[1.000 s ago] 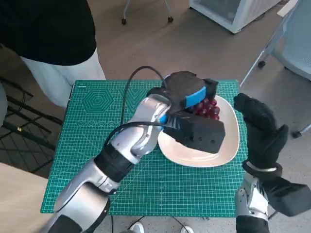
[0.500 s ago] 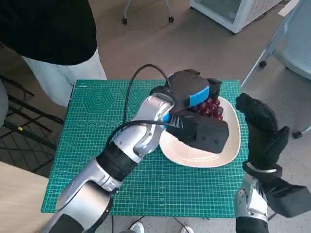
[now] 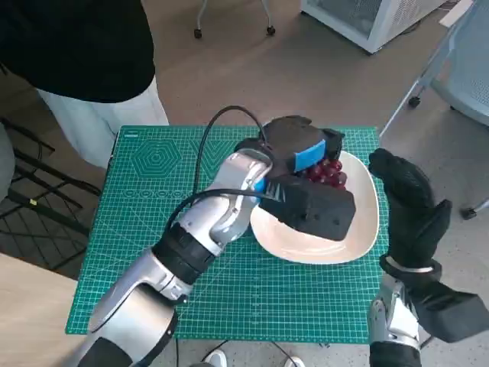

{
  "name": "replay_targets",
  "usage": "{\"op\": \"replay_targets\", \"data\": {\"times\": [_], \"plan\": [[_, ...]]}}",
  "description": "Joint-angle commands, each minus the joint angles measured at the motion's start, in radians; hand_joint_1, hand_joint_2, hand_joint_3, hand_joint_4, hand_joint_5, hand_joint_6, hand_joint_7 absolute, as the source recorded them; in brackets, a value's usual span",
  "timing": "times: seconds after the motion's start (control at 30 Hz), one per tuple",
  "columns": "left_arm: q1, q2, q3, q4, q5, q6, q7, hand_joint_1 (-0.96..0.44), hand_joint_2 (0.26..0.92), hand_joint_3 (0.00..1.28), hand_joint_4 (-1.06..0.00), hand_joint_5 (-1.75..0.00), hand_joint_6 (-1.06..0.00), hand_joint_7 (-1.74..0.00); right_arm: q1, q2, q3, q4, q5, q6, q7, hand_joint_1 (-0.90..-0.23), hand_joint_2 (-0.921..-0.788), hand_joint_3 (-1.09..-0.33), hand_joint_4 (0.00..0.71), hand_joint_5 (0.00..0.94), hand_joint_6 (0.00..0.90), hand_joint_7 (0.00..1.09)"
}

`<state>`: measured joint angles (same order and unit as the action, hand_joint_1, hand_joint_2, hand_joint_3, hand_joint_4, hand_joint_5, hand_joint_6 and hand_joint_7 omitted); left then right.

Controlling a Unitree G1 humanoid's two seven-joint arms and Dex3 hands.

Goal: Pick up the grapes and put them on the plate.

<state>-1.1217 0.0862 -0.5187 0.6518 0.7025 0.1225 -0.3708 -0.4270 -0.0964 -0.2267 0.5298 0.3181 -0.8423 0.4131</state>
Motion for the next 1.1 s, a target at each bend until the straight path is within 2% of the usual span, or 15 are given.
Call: {"op": "replay_targets", "data": {"times": [0.03,0.07,0.17,0.23,0.3,0.4,0.53,0.73,0.83,0.97,1.1], "plan": [[-0.022,-0.007,0.009,0.022,-0.032,0.007,-0.037,0.28,0.819,0.43,-0.44,-1.42,-0.27,-0.07,0.009,0.008,0.005,0.016,-0.003,0.003,-0.007,-0.650,-0.921,-0.721,0.469,0.001,0.142,0.25],[-0.021,-0.006,0.007,0.024,-0.031,0.007,-0.038,0.18,0.832,0.38,-0.43,-1.25,-0.25,-0.05,0.008,0.009,0.006,0.017,-0.004,0.002,-0.007,-0.650,-0.921,-0.720,0.469,0.001,0.143,0.25],[-0.017,0.000,-0.002,0.023,-0.023,0.005,-0.034,-0.17,0.880,0.16,-0.27,-0.51,-0.21,-0.02,0.006,0.010,0.008,0.020,-0.005,0.001,-0.007,-0.650,-0.921,-0.720,0.470,0.001,0.144,0.25],[-0.010,0.005,-0.004,0.019,-0.019,-0.004,-0.021,-0.27,0.900,0.10,-0.16,-0.27,-0.19,-0.01,0.005,0.011,0.009,0.024,-0.005,0.000,-0.007,-0.650,-0.921,-0.720,0.470,0.001,0.144,0.24],[-0.001,0.011,-0.003,0.019,-0.016,-0.019,0.002,-0.32,0.910,0.07,-0.11,-0.14,-0.18,0.00,0.002,0.011,0.009,0.029,-0.005,-0.002,-0.006,-0.650,-0.921,-0.720,0.469,0.001,0.144,0.24],[0.015,0.023,0.003,0.017,-0.019,-0.044,0.039,-0.37,0.918,0.06,-0.08,-0.05,-0.16,0.00,-0.003,0.012,0.010,0.039,-0.004,-0.005,-0.004,-0.650,-0.921,-0.722,0.468,0.000,0.143,0.24],[0.050,0.054,0.036,0.018,-0.049,-0.117,0.108,-0.38,0.920,0.07,-0.08,-0.02,-0.15,0.00,-0.013,0.012,0.010,0.058,-0.002,-0.010,-0.001,-0.650,-0.921,-0.724,0.468,0.001,0.143,0.23],[0.133,0.117,0.128,0.057,-0.132,-0.327,0.281,-0.39,0.921,0.07,-0.10,-0.02,-0.16,-0.01,-0.026,0.012,0.011,0.075,-0.004,-0.014,0.000,-0.658,-0.921,-0.721,0.469,0.001,0.146,0.23],[0.170,0.132,0.192,0.092,-0.206,-0.438,0.336,-0.37,0.921,0.07,-0.12,-0.02,-0.17,-0.01,-0.030,0.014,0.013,0.076,-0.006,-0.016,-0.001,-0.665,-0.921,-0.719,0.470,0.002,0.148,0.23],[0.219,0.135,0.300,0.132,-0.353,-0.558,0.333,-0.37,0.921,0.09,-0.14,-0.02,-0.20,-0.02,-0.039,0.014,0.017,0.075,-0.008,-0.012,-0.003,-0.671,-0.921,-0.718,0.470,0.002,0.150,0.23],[0.280,0.122,0.403,0.133,-0.520,-0.613,0.267,-0.40,0.921,0.15,-0.16,-0.02,-0.22,-0.03,-0.044,0.015,0.021,0.070,-0.006,-0.008,-0.001,-0.678,-0.921,-0.719,0.469,0.001,0.152,0.23]]}}
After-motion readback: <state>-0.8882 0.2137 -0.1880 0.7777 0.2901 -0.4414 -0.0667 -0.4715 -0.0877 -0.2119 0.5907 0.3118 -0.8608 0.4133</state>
